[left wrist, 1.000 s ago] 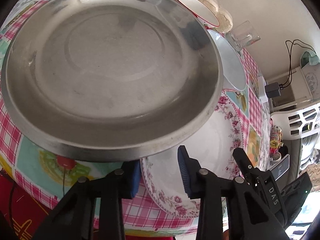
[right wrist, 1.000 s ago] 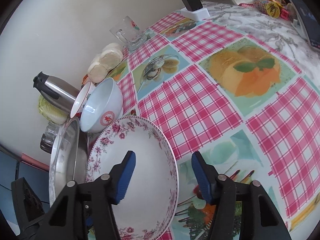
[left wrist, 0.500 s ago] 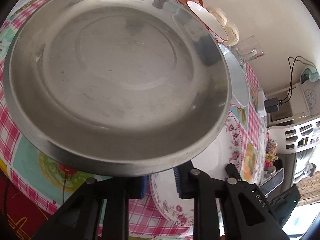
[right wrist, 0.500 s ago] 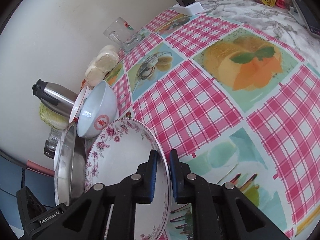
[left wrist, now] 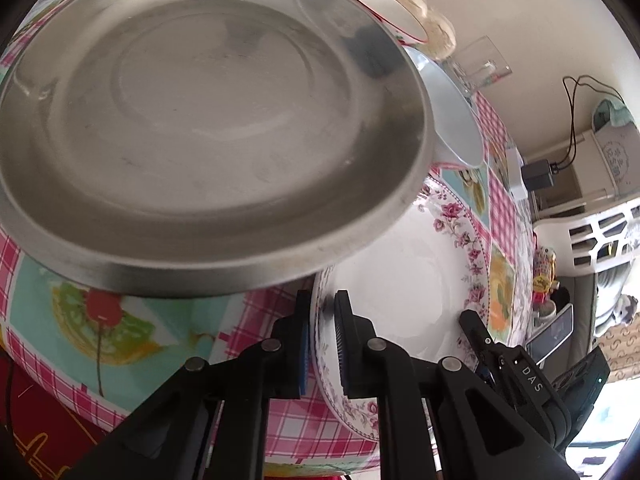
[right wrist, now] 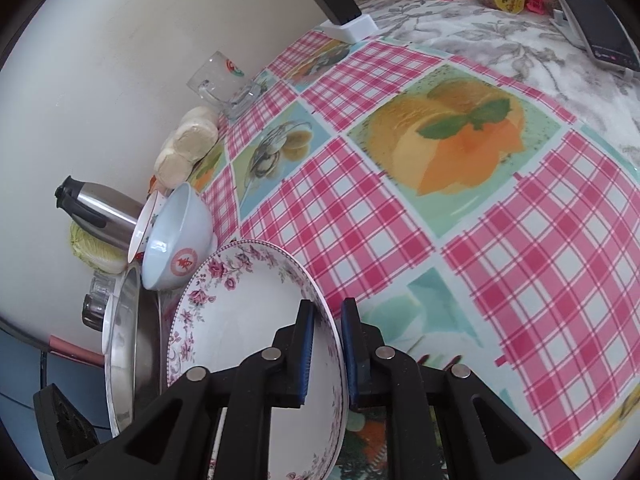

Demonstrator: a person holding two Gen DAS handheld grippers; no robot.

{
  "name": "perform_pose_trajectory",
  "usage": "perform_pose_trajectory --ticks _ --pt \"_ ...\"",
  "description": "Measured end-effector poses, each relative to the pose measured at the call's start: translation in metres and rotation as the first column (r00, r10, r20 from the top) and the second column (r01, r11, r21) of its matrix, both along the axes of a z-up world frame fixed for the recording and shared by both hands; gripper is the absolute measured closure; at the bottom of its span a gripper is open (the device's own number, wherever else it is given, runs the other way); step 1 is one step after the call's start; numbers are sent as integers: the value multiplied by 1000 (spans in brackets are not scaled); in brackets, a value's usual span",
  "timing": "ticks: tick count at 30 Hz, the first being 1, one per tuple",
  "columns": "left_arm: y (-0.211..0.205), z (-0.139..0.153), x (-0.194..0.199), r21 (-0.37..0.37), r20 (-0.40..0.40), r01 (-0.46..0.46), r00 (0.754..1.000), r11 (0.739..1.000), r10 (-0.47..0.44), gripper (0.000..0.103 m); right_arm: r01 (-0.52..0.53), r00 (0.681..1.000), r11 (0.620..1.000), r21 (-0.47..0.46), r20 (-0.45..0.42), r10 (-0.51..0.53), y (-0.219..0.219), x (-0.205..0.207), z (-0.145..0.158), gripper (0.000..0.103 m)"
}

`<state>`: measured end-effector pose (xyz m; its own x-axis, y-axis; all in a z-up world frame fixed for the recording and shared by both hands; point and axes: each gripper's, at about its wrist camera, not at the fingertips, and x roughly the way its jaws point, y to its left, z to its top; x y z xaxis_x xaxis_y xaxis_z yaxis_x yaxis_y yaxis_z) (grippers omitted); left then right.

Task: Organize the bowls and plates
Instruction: 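Close the right gripper on the rose-rimmed plate rim, then lift the rose-rimmed plate with the right gripper and tilt it upright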

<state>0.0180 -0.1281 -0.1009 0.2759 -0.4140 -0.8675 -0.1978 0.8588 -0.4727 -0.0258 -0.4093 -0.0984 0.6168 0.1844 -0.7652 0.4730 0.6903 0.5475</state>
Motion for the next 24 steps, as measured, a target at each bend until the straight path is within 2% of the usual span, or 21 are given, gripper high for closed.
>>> perform_pose_trajectory --ticks 5,10,17,24 --pt "-11 2 5 10 6 30 1000 999 -30 90 10 1000 1000 18 8 -11 -7 -3 -1 87" --pt "-6 -1 7 -32 -1 6 1000 999 -6 90 7 1000 1000 15 9 -7 -7 -4 -2 87" --pt "-13 1 10 -12 44 6 999 1000 -6 89 7 1000 1000 -12 17 -7 -4 -2 -1 87" --pt "-11 -3 16 -37 62 -13 998 999 16 89 9 1000 1000 -6 25 -9 -5 -2 -3 88"
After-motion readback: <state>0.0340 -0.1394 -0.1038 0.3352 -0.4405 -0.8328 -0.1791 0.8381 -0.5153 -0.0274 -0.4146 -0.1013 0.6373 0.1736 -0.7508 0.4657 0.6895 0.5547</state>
